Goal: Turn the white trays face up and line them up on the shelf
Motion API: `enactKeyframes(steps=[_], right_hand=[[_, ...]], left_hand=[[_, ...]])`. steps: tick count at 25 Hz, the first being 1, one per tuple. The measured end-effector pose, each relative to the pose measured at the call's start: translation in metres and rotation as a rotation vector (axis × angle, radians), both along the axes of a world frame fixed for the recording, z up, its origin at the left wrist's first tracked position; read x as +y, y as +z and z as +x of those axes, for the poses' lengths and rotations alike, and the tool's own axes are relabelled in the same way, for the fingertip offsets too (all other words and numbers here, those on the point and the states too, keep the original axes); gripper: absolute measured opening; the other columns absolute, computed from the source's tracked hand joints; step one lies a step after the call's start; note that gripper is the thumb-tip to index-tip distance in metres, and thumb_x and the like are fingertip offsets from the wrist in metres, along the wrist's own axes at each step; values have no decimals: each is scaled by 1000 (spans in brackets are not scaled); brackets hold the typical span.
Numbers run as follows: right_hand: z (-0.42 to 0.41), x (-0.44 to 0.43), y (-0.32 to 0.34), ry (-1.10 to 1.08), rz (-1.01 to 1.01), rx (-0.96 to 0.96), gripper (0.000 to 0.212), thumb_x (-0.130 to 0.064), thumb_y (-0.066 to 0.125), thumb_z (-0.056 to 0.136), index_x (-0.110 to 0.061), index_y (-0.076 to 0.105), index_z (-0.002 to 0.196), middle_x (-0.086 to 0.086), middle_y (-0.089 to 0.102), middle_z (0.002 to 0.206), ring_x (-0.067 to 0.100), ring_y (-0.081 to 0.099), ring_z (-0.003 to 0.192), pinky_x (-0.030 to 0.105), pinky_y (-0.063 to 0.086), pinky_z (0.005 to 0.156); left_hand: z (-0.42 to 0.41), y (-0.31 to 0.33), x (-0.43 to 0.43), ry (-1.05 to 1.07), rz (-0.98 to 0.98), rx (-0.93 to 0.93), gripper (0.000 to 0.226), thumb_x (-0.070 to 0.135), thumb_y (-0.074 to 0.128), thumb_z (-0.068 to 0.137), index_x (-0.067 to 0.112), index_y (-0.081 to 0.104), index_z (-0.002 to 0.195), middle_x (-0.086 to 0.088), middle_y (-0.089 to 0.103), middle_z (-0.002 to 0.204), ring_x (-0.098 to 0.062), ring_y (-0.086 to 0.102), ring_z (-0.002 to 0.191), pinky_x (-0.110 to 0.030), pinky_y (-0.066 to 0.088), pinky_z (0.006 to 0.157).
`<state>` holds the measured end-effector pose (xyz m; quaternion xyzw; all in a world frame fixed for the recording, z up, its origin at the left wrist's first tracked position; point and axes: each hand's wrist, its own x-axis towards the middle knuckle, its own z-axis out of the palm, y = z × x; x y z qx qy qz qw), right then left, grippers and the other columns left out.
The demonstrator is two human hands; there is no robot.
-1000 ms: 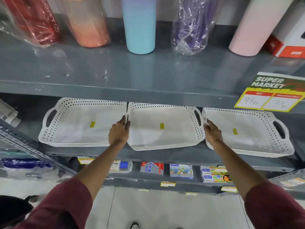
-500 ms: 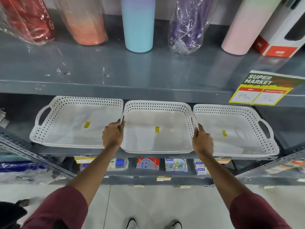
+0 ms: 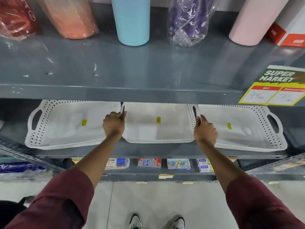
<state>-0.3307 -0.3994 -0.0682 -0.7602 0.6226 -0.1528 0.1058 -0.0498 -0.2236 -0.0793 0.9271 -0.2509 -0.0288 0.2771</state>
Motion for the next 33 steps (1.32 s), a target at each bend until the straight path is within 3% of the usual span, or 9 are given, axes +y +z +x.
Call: enactKeyframes(steps=[5, 9, 18, 21, 25, 28, 31, 33], right_hand=[[28, -37, -6, -42, 48, -36, 41, -42, 30, 103, -23, 57, 127, 23, 67, 110, 46, 63, 102, 44, 48, 87], [41, -52, -10, -27, 48, -46, 41, -41, 30, 103, -22, 58, 126, 23, 66, 114, 46, 61, 106, 45, 46, 90], [9, -11, -3, 6, 39, -18, 39, -40, 32, 104, -19, 59, 122, 24, 68, 106, 47, 64, 98, 44, 49, 82], [0, -1, -4, 19, 9, -5, 38, -39, 32, 104, -18, 59, 121, 25, 69, 105, 47, 65, 96, 44, 49, 79], [0, 2, -4, 11, -22, -11, 38, -40, 33, 104, -17, 61, 117, 24, 70, 101, 47, 66, 93, 44, 50, 76], [-1, 6, -2, 17, -2, -20, 38, -40, 35, 103, -17, 62, 117, 25, 69, 103, 48, 65, 95, 44, 49, 77], [-4, 2, 13, -5, 143, -63, 44, -44, 38, 99, -19, 57, 130, 24, 64, 120, 47, 60, 110, 46, 47, 90], [-9, 9, 23, 43, 133, -62, 52, -48, 39, 97, -19, 50, 139, 23, 63, 125, 45, 59, 114, 47, 47, 93]], left_hand=[[31, -2, -30, 0, 13, -39, 56, 52, 46, 95, 4, 74, 92, -24, 70, 97, -44, 62, 101, -46, 50, 84], [42, -7, -41, 10, -14, -40, 58, 56, 46, 93, 5, 72, 93, -24, 69, 101, -45, 60, 103, -47, 50, 85], [3, -1, 3, -3, -2, -28, 62, 59, 46, 93, 4, 75, 96, -24, 68, 93, -46, 61, 96, -44, 50, 73], [-8, -1, 16, -34, -47, -47, 58, 55, 49, 94, 4, 76, 89, -24, 69, 82, -47, 64, 85, -37, 41, 63], [-13, 3, 22, -56, -33, -79, 56, 53, 49, 95, 5, 76, 89, -23, 69, 80, -46, 65, 82, -36, 39, 64], [-16, 7, 24, -53, -19, -50, 58, 58, 48, 93, 7, 76, 89, -22, 70, 82, -46, 65, 86, -39, 45, 66], [-9, 20, 26, -55, -30, 75, 56, 63, 52, 88, 12, 71, 78, -21, 71, 86, -45, 63, 96, -41, 46, 71], [-10, 31, 32, -96, 0, 91, 60, 65, 50, 87, 8, 67, 97, -23, 70, 103, -45, 58, 109, -45, 47, 80]])
